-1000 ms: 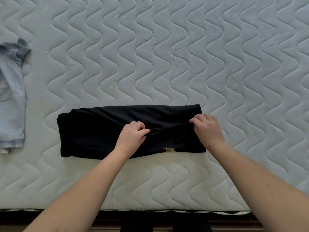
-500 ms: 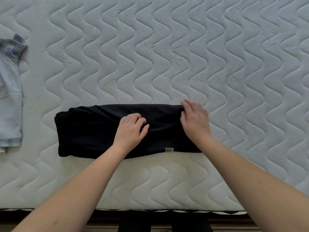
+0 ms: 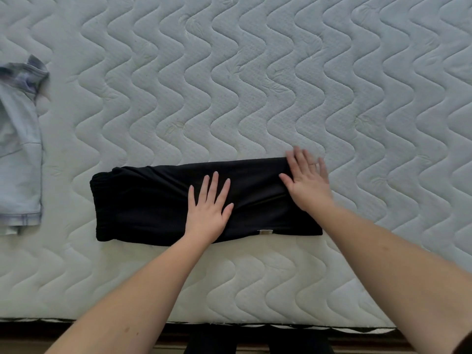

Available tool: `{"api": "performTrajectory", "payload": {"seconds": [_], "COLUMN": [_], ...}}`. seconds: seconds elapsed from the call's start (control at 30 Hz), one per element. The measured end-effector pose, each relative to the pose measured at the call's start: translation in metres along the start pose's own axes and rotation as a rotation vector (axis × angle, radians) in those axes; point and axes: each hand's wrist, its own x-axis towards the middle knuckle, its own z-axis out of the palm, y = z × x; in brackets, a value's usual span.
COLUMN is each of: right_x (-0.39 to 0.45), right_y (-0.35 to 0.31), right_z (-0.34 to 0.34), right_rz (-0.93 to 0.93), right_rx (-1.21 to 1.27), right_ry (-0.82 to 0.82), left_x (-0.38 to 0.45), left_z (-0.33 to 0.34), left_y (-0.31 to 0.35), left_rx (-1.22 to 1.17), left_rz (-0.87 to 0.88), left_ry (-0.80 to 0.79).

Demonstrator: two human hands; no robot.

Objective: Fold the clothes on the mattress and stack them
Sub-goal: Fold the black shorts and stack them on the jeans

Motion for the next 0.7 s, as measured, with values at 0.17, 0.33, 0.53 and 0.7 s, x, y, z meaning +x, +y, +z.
{"api": "performTrajectory", "payload": {"seconds": [0.17,0.33,0.53,0.7], "right_x": [0.000,-0.011,-0.021,-0.038], "right_y": [0.014,0.001,0.004,0.010], "right_z": [-0.015,-0.028,-0.021,-0.021], "right_rz": [0.075,0.414,0.618,0.425], "right_rx": [0.147,0.458,0.631,0.775], "right_ry": [-0.033,0.104,-0.093,0.006], "left_x": [-0.002,0.001,-0.015,-0.022], "left_z": [-0.002,-0.009,-0.007,-0.004], "left_y": [0.001,-0.009,-0.013,0.001], "left_rx": [-0.003,-0.035,-0.050,-0.059], "left_rz": [0.000,0.022,-0.133,-0.190], "left_ry": [-0.028,-0.013,0.049,0.019]}}
